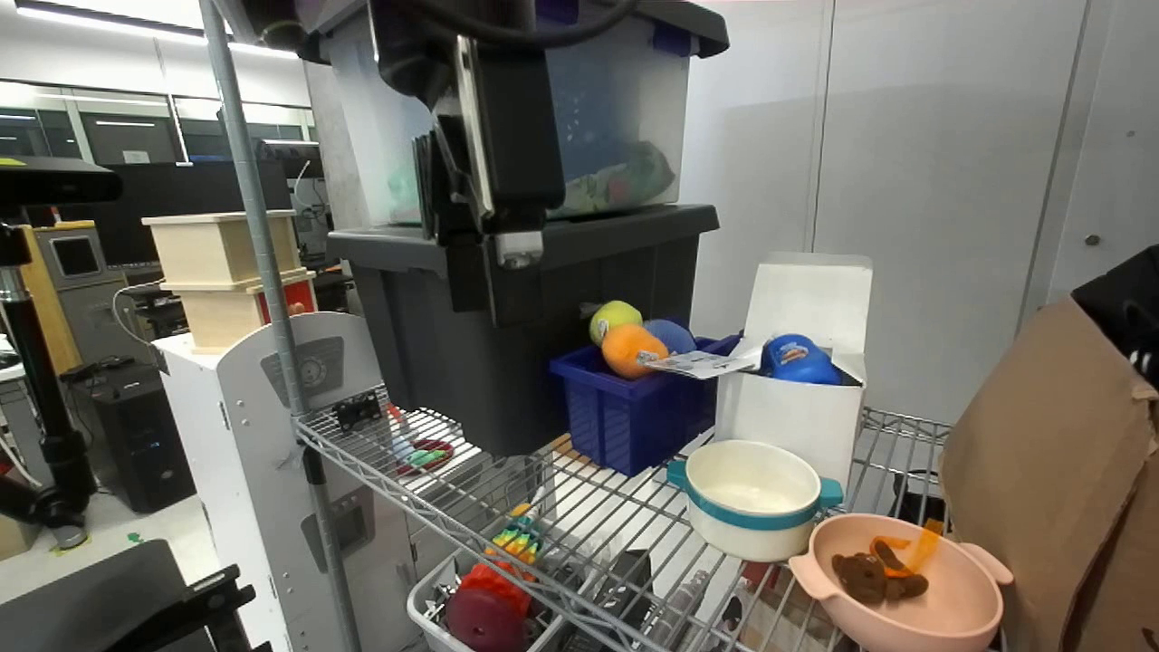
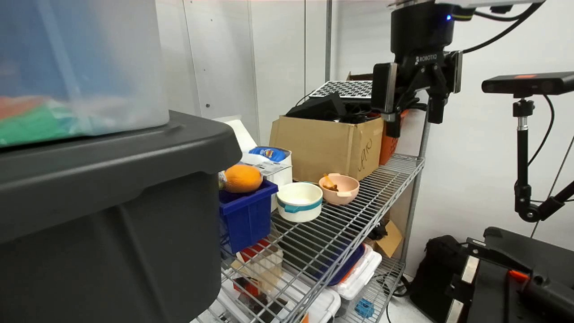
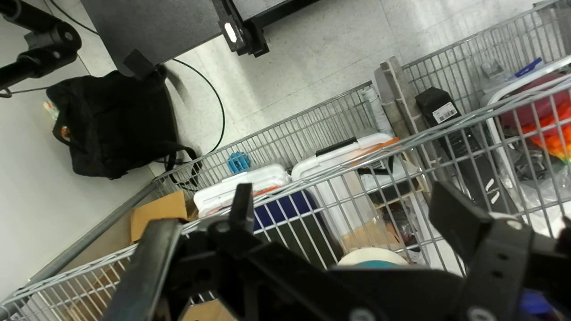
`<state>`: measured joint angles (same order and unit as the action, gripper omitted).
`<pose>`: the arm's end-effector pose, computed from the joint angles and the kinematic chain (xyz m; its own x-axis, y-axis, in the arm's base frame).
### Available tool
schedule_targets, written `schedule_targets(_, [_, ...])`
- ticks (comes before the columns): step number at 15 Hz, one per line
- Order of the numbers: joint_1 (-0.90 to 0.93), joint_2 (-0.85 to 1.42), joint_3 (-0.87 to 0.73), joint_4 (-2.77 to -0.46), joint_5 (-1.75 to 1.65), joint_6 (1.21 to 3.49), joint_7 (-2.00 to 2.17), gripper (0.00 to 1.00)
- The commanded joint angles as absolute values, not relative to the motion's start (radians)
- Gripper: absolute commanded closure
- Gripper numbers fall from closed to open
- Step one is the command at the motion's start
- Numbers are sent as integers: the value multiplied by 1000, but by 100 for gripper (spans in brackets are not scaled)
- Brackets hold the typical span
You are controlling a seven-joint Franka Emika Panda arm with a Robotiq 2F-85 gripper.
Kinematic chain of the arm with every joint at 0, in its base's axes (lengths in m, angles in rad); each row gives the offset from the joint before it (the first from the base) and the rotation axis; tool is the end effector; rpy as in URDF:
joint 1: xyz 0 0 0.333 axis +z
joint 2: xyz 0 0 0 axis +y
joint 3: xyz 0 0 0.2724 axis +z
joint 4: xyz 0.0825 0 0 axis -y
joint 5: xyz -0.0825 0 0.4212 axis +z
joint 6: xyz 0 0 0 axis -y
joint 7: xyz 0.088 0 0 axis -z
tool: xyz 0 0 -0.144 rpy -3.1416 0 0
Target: Transfer the bear plushie from the pink bowl to the cream bowl
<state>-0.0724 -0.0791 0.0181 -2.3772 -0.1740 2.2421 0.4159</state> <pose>0.5093 -0.0379 0.2446 0.9364 -0.3508 -0.0050 -0.3464 -0.9268 0.1451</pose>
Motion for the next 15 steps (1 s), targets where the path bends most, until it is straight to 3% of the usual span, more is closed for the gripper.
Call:
schedule_targets(1, [-64,-18,7,-2332,-185,2274,445,0])
schedule_targets(15, [-73,137,-56,-2233,-119,2292,292,0])
